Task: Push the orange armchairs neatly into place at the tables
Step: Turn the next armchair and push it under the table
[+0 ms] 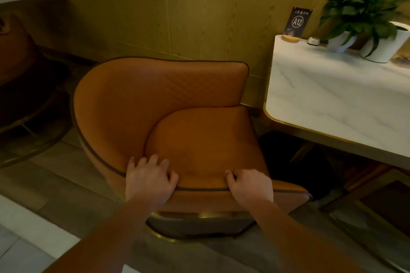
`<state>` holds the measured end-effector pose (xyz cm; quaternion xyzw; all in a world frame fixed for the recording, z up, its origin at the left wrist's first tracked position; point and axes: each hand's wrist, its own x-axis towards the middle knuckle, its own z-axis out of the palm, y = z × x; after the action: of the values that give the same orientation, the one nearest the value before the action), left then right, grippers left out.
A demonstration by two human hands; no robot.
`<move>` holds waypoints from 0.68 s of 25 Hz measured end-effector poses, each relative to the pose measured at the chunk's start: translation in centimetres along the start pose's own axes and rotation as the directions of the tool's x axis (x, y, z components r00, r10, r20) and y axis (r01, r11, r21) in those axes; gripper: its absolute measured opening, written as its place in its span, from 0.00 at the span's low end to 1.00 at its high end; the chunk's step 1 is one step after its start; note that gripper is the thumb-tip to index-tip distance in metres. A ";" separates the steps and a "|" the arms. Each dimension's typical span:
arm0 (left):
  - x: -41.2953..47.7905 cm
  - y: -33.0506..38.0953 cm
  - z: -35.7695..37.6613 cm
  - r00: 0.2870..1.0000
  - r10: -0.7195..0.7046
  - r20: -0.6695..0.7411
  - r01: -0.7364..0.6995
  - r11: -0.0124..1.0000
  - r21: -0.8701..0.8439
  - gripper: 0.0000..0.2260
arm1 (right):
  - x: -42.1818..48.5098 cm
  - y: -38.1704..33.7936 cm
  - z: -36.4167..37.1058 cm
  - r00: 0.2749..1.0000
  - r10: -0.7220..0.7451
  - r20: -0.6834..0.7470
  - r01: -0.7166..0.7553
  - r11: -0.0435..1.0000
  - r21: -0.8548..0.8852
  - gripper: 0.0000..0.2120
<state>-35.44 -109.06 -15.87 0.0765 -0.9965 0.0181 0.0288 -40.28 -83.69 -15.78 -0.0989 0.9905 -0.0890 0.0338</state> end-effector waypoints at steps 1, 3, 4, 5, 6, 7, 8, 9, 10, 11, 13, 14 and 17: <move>1.0 -0.5 0.1 1.000 0.012 -0.003 -0.012 1.000 0.003 0.22 | 0.8 -0.4 0.2 1.000 0.016 -0.002 -0.016 1.000 -0.003 0.28; 3.2 -1.6 0.4 0.999 0.043 -0.021 -0.043 0.999 0.004 0.23 | 2.5 -1.4 0.6 0.999 0.042 -0.009 -0.042 0.999 0.003 0.28; 4.3 -2.2 0.6 0.998 0.056 -0.030 -0.056 0.998 -0.001 0.23 | 3.2 -1.9 0.6 0.999 0.048 -0.015 -0.048 0.999 0.006 0.28; 5.3 -2.7 0.6 0.997 0.066 -0.034 -0.066 0.998 -0.005 0.23 | 3.9 -2.4 0.7 0.998 0.056 -0.025 -0.056 0.998 0.009 0.27; 6.4 -3.2 0.7 0.996 0.078 -0.035 -0.078 0.997 -0.004 0.22 | 4.7 -2.7 0.7 0.997 0.063 -0.035 -0.063 0.998 0.009 0.27; 7.4 -3.7 0.8 0.995 0.092 -0.039 -0.093 0.996 -0.002 0.22 | 5.5 -3.0 0.8 0.997 0.067 -0.040 -0.067 0.998 0.005 0.27; 8.3 -4.1 1.0 0.993 0.106 -0.042 -0.107 0.994 -0.003 0.22 | 6.3 -3.3 0.8 0.997 0.071 -0.040 -0.071 0.997 0.008 0.27; 9.3 -4.4 1.1 0.992 0.116 -0.043 -0.116 0.993 -0.004 0.23 | 7.0 -3.6 0.8 0.996 0.075 -0.039 -0.074 0.997 0.020 0.28; 10.5 -4.6 1.1 0.991 0.124 -0.047 -0.125 0.992 -0.003 0.23 | 8.0 -4.0 0.7 0.996 0.082 -0.038 -0.081 0.996 0.027 0.28; 12.0 -5.0 1.3 0.989 0.134 -0.057 -0.134 0.991 0.001 0.24 | 9.2 -4.3 0.7 0.995 0.089 -0.042 -0.088 0.996 0.023 0.28; 15.3 -5.7 1.6 0.987 0.150 -0.056 -0.150 0.989 0.002 0.24 | 11.9 -4.9 0.6 0.992 0.109 -0.066 -0.107 0.994 0.026 0.28; 16.8 -6.1 1.8 0.987 0.154 -0.050 -0.154 0.988 0.004 0.24 | 13.2 -5.3 0.6 0.990 0.121 -0.076 -0.119 0.992 0.030 0.27; 20.9 -7.1 2.1 0.982 0.186 -0.042 -0.185 0.983 0.022 0.25 | 16.6 -6.2 0.6 0.987 0.145 -0.072 -0.143 0.989 0.021 0.27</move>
<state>-55.04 -119.33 -16.44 -0.0167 -0.9982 0.0315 0.0480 -55.30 -93.17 -16.09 -0.0235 0.9949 -0.0976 0.0047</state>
